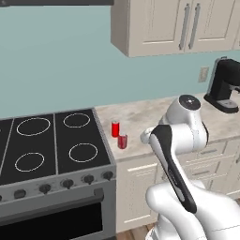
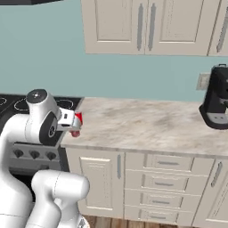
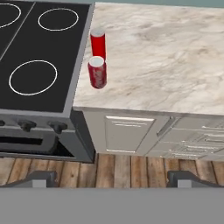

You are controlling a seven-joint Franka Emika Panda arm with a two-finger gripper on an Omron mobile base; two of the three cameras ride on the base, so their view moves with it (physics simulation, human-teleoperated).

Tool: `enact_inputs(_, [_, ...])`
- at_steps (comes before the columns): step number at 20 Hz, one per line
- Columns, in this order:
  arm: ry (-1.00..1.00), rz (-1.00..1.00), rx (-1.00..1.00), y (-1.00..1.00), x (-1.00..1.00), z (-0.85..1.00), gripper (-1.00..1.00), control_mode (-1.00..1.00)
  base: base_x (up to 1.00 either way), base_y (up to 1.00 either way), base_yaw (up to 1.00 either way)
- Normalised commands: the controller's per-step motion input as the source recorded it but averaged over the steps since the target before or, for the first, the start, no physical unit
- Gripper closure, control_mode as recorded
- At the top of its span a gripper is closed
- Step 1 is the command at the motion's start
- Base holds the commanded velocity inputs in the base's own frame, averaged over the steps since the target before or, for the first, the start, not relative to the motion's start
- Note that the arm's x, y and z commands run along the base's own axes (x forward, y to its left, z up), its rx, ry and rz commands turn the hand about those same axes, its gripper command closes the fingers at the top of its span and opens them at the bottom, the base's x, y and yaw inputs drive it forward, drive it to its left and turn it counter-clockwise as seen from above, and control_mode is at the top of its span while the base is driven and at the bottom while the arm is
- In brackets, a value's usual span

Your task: Four empty soda cans are scattered around the kitchen. Gather all the cans and cluster them next to the stove for recycling.

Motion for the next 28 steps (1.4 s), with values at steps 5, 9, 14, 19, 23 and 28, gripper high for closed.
enact_inputs(5, [0.0, 0.0, 0.0, 0.0, 0.0, 0.0, -1.0, 1.0, -0.43, -0.5, -0.2])
enact_inputs(9, [0.0, 0.0, 0.0, 0.0, 0.0, 0.0, -1.0, 1.0, -0.34, -0.5, -0.21])
enact_inputs(14, [0.0, 0.0, 0.0, 0.0, 0.0, 0.0, -1.0, 1.0, -0.02, -0.75, -0.21])
enact_inputs(19, [0.0, 0.0, 0.0, 0.0, 0.0, 0.0, -1.0, 1.0, -0.11, -0.16, -0.44])
enact_inputs(23, [0.0, 0.0, 0.0, 0.0, 0.0, 0.0, -1.0, 1.0, -0.02, 0.0, -0.48])
enact_inputs(28, [0.0, 0.0, 0.0, 0.0, 0.0, 0.0, -1.0, 1.0, 0.0, 0.05, -0.5])
